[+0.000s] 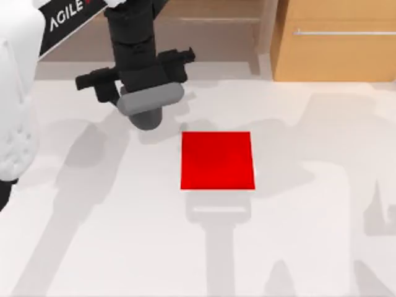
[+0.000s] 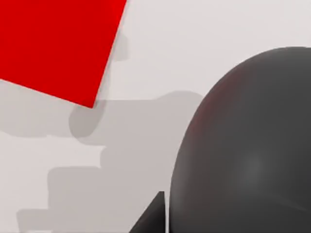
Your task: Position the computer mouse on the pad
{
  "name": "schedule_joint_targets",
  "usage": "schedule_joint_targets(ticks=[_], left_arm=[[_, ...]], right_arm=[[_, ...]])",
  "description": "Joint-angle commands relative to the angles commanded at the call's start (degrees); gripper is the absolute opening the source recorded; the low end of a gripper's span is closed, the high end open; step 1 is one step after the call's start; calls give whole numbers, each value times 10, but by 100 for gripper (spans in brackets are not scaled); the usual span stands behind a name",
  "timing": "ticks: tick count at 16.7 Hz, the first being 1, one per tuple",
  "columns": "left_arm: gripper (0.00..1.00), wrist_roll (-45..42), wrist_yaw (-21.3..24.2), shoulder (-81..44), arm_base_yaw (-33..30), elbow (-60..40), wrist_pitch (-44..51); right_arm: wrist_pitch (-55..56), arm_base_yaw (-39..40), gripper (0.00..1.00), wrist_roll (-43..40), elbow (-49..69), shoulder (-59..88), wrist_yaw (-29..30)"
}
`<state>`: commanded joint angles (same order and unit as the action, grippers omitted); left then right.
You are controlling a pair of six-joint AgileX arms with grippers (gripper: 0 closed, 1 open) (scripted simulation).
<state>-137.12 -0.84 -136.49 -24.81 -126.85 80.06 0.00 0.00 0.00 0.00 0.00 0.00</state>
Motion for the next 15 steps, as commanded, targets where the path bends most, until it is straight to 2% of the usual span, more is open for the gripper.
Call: schedule_joint_targets(ticks=[3,6,15], left_arm=[[0,-38,1,-69,-90,-102,28],[0,-56,1,-103,-136,-149,41],[0,-58,1,-103,-137,-138,29]], right_arm=[[0,0,100,0,0,0,0],[0,0,100,0,0,0,0],[0,0,100,0,0,0,0]])
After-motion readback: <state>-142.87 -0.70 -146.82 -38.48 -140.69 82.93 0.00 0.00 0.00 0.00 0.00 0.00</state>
